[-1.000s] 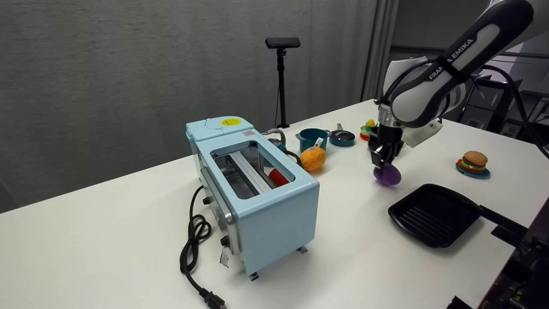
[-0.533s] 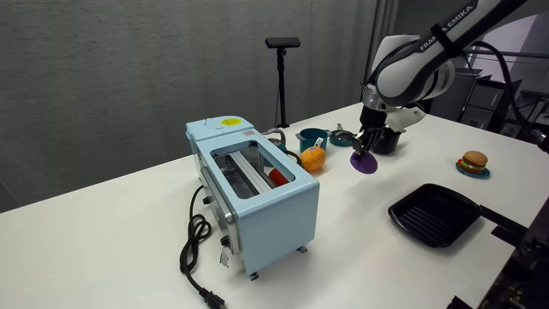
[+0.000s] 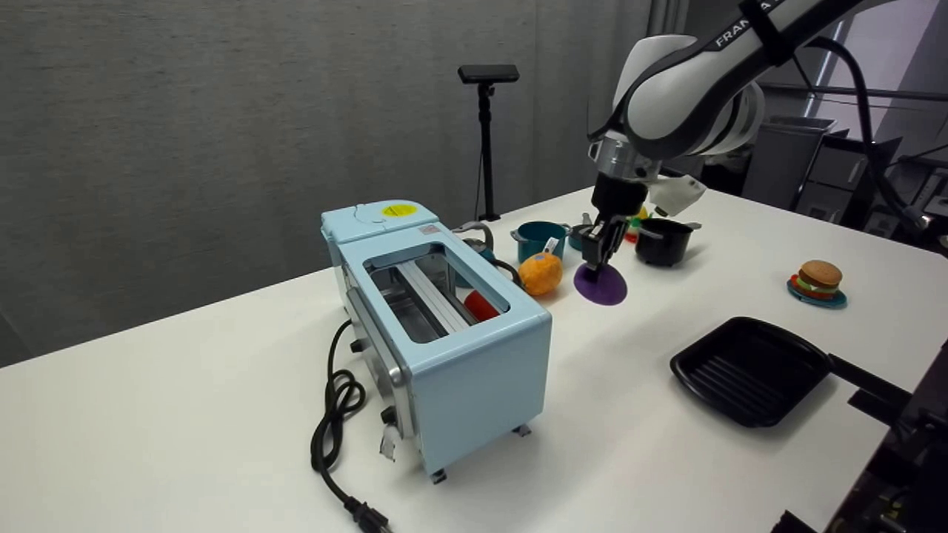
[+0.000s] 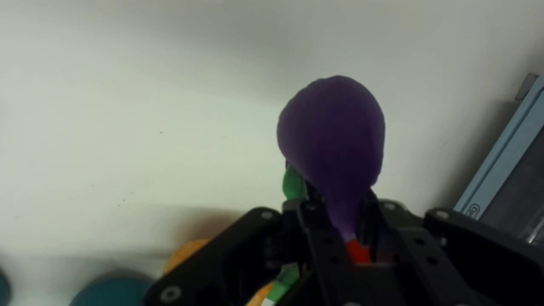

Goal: Put the purple plush toy on the oven tray

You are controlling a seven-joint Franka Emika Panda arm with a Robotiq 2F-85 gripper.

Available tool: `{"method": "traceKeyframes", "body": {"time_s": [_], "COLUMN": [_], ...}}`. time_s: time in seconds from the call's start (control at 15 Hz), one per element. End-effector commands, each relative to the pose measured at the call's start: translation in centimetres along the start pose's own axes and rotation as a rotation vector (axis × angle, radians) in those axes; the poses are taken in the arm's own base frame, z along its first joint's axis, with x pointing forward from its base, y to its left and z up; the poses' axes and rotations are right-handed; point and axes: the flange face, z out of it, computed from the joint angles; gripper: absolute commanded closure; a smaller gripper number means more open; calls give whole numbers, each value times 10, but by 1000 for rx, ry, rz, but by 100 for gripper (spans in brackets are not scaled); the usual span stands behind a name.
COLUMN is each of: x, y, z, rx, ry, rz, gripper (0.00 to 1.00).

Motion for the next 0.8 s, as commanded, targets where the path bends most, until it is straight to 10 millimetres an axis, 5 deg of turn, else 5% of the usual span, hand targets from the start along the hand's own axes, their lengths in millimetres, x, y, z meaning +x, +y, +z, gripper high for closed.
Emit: {"method": "traceKeyframes", "body": {"time_s": [0.0,0.27,0.73], "x": [-5,-14,-36], "y": [-18,-28,-8], "z": [-12,-10,-16], "rx": [35,45,87], "ry": [-33,-109,-296], "rz": [-134,-340,-663], "gripper": [95,95,95]}}
